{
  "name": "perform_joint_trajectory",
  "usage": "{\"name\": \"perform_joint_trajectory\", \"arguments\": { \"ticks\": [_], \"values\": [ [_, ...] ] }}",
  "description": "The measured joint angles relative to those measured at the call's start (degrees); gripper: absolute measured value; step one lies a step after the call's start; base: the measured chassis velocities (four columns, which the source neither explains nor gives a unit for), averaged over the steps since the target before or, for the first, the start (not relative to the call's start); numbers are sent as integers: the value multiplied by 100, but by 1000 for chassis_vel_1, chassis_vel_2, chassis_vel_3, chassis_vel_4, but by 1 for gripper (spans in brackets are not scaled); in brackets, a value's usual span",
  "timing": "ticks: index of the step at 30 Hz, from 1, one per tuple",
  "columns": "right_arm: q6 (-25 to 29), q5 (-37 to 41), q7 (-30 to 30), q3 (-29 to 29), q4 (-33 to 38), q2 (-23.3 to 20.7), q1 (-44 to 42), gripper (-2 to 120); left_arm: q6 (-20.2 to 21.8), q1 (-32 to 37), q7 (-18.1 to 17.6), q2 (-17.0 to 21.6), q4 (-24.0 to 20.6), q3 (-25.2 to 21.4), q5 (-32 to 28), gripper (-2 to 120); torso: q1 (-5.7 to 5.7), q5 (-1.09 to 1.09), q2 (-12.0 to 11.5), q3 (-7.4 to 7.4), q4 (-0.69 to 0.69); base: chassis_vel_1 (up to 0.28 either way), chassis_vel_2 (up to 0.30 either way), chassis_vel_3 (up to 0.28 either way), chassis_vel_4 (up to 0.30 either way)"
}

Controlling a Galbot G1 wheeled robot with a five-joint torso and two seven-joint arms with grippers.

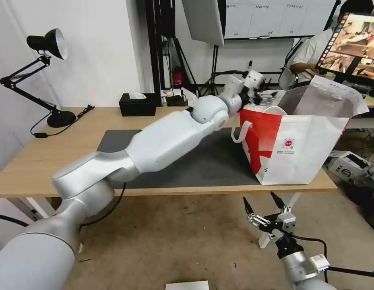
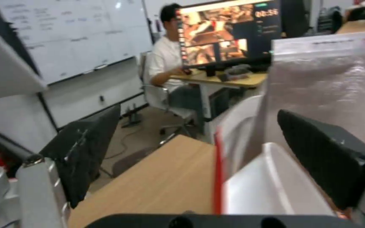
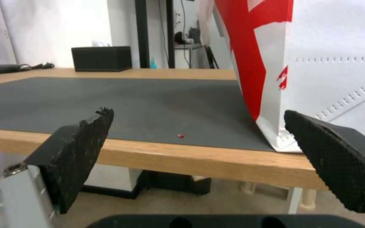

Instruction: Pick up the trash from the table and place it into the takeout bag.

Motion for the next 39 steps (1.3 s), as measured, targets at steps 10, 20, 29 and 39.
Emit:
{"name": "perform_joint_trajectory", "arguments": {
  "ticks": [10,20,29,39],
  "values": [
    [0,0,0,0,0,0,0,100,-337,1020,-821,1033,-1494,-764,174,100,-1,-1,0,0,-2,0,0,0,0],
    [0,0,0,0,-1,0,0,100,-998,2339,-842,2027,-2504,-1724,623,100,-1,-1,0,0,-1,0,0,0,0],
    [0,0,1,1,-1,0,0,100,-1469,3710,-711,2484,-3263,-2746,1050,100,-1,1,0,-1,-3,0,0,0,0],
    [0,0,0,0,-1,0,0,100,-1736,5094,-589,2664,-3753,-3795,1494,100,-1,1,1,-1,-2,0,0,0,0]
  ]
}}
